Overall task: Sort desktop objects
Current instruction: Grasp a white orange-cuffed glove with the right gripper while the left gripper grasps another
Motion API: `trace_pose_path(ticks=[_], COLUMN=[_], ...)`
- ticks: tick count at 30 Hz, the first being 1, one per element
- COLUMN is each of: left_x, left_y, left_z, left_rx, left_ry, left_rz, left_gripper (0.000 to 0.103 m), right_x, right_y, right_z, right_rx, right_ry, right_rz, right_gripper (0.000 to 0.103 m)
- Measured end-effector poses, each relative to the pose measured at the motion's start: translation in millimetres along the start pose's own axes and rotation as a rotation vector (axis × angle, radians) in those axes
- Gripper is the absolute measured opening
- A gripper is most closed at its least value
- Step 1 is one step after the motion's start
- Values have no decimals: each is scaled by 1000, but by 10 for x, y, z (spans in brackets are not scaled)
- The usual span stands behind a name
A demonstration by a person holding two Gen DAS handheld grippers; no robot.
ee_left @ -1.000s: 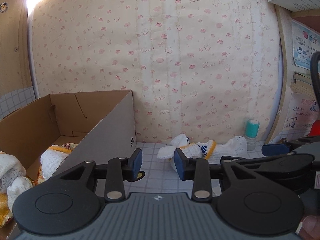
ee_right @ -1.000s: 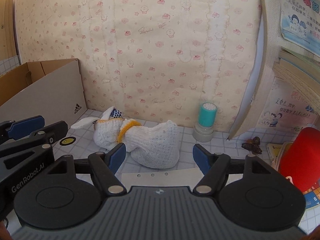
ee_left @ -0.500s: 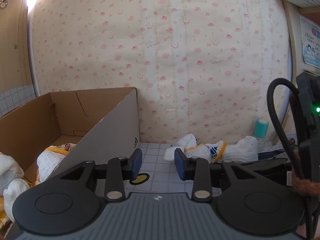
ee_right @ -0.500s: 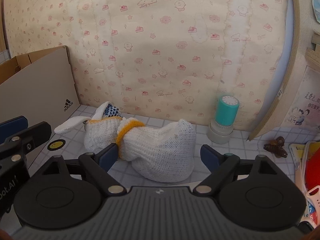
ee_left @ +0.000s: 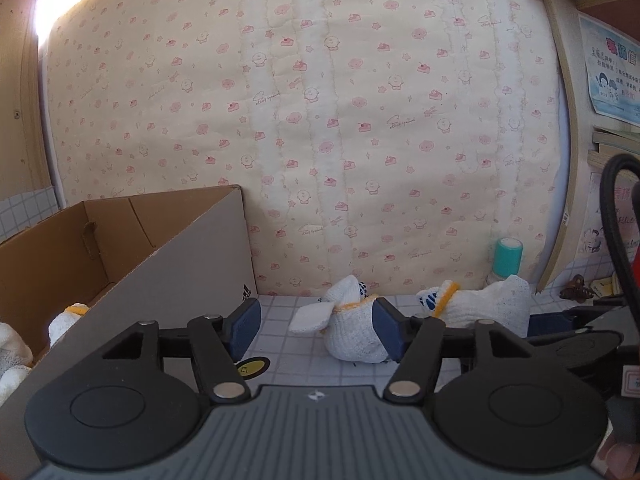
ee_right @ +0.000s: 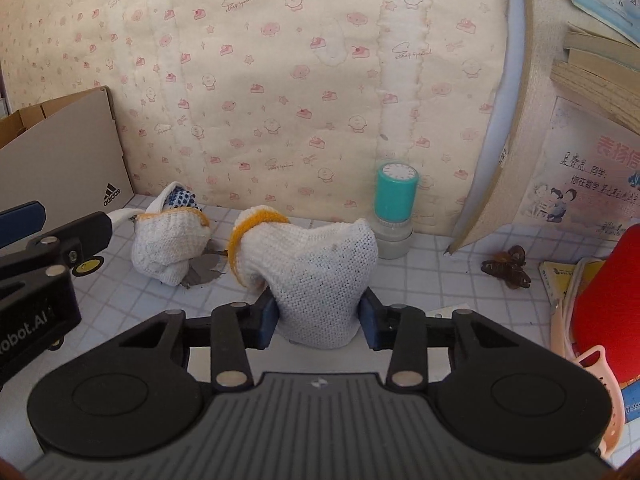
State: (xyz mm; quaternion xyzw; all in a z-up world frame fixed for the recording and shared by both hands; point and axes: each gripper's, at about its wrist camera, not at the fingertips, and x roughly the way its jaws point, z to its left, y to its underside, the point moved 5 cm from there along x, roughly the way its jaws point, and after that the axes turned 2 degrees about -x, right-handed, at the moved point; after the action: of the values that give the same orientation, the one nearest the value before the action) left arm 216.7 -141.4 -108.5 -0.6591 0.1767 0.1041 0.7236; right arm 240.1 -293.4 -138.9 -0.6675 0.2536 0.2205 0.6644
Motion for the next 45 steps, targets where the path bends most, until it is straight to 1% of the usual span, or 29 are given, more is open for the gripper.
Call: trace_pose_path(ticks=[2, 6, 7, 8, 10, 17, 19, 21, 22, 23, 24, 25, 26, 27, 29, 30, 31, 34, 35, 38, 45], left_x=[34, 112, 128, 146, 184, 379, 460, 500, 517, 529, 536, 545, 556, 557, 536, 522, 512, 460, 436, 324, 110], left_y=[-4, 0, 2, 5, 14, 0, 17, 35, 25, 12, 3, -1, -1, -2, -24, -36, -43, -23, -14, 31, 46], left_z=[-9, 14, 13, 14, 16, 39, 39, 57, 61, 58, 51, 42, 35, 31, 12, -3, -15, -28, -31, -42, -69], left_rx=[-5, -24, -23, -23, -22, -45, -46, -65, -71, -72, -70, -69, -70, -76, -72, -65, -62, -41, -34, -14, 14], left_ry=[-19, -24, -27, -29, -31, -37, -37, -34, -36, -33, -33, -27, -16, -4, 3, 13, 20, 36, 39, 60, 61], left_rz=[0, 15, 15, 18, 23, 53, 80, 82, 85, 81, 75, 74, 79, 81, 80, 79, 80, 70, 69, 57, 15], left_gripper=[66, 66, 67, 68, 70, 71, 72, 73, 75, 75, 75, 72, 61, 54, 27, 21, 11, 5, 0, 0, 0], right_x=[-11, 34, 53, 73, 116, 205, 274, 352, 371, 354, 351, 340, 319, 301, 226, 195, 147, 81, 54, -69, -351], right_y=[-12, -59, -69, -76, -87, -191, -215, -206, -201, -208, -210, -214, -217, -219, -226, -228, -225, -197, -174, -126, -47], right_z=[-1, 29, 34, 40, 56, 100, 122, 147, 146, 134, 125, 111, 97, 88, 54, 38, 8, -61, -85, -111, -174], right_rx=[-21, -66, -70, -72, -84, -150, -157, -156, -141, -127, -104, -90, -80, -76, -71, -69, -63, -49, -41, -14, -6], right_ry=[-7, 1, -1, -5, -11, 10, -10, -41, -47, -47, -46, -48, -51, -51, -43, -36, -30, -27, -30, -41, -27], right_rz=[-10, -16, -17, -18, -19, -37, -22, 14, 29, 23, 25, 26, 23, 21, 9, 5, 1, 5, 4, -14, -42], right_gripper=[73, 79, 84, 86, 86, 87, 87, 74, 65, 56, 53, 49, 47, 47, 46, 46, 46, 46, 46, 46, 46])
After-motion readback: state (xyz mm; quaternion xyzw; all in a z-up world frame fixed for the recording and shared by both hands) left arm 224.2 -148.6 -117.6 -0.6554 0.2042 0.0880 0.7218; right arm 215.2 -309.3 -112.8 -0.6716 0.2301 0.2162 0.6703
